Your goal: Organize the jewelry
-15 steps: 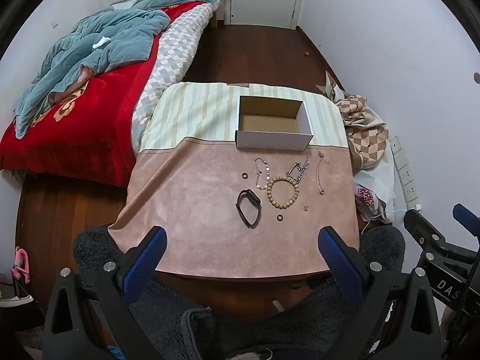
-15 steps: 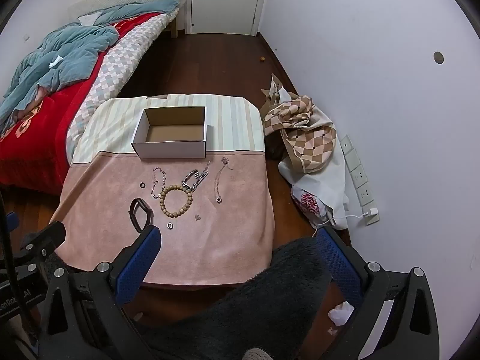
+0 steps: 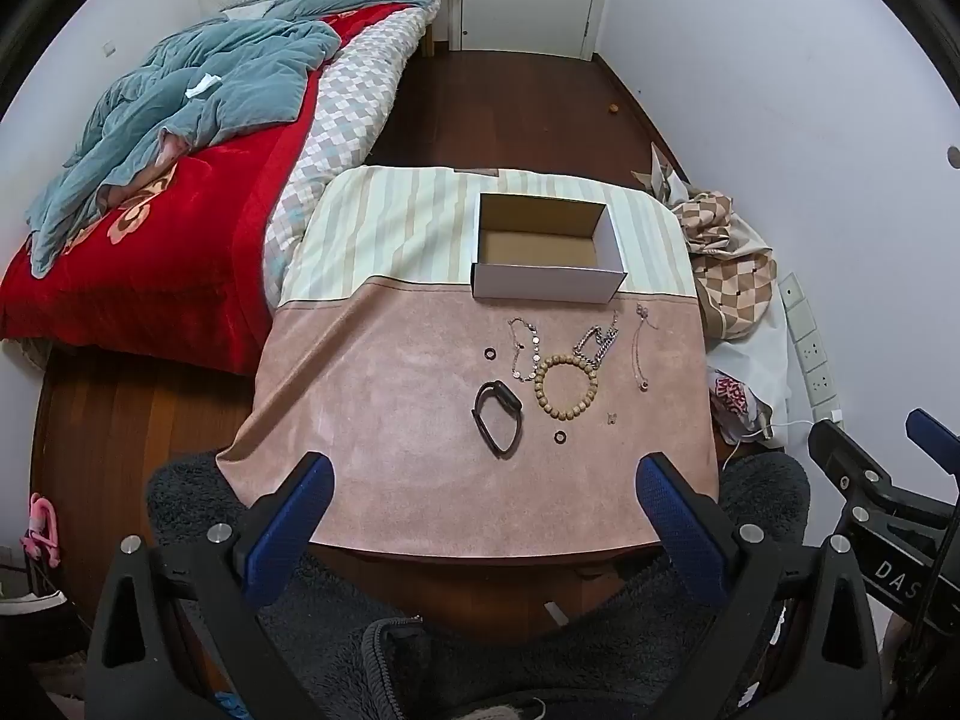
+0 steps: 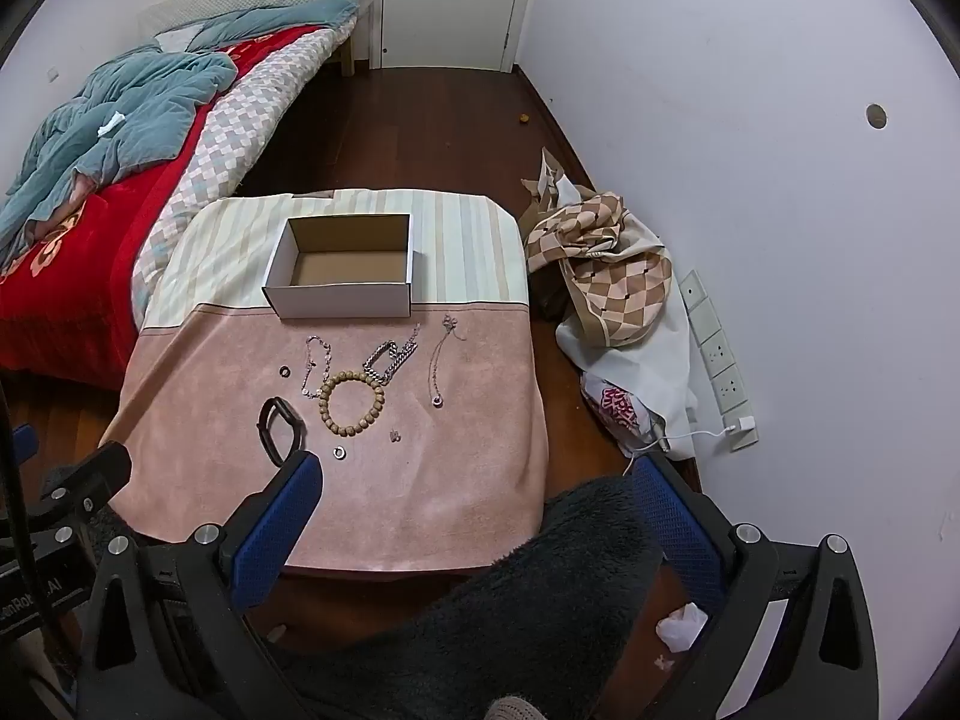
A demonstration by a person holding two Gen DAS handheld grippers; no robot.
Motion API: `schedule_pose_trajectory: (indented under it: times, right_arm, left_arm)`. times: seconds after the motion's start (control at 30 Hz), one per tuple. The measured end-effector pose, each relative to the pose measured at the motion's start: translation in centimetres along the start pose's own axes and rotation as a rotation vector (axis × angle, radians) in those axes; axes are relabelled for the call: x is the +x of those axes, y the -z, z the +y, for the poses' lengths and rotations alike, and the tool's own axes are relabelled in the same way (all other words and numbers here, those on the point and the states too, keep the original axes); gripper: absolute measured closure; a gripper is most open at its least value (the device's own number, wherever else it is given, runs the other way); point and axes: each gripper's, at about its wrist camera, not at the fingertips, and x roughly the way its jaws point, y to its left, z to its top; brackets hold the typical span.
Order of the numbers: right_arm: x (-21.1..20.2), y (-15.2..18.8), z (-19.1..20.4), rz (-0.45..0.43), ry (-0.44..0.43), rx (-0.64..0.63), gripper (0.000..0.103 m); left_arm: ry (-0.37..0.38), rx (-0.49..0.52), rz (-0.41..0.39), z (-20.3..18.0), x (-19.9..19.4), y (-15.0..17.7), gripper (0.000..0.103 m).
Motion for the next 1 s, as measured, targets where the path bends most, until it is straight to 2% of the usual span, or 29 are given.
schedule_pose_trajectory:
  times: [0.83, 1.0]
  right_arm:
    - [-0.1, -0.1, -0.1, 0.001, -0.001, 0.004, 0.000]
    - [1.4, -1.1, -0.5, -0.002, -0.018, 0.030, 0.000]
  left_arm:
    - [-0.001, 0.001, -0.009, -0.6, 0.4, -0.6, 0.000]
    - [-0.064, -0.009, -0.035, -0.4, 2.9, -2.1, 0.000]
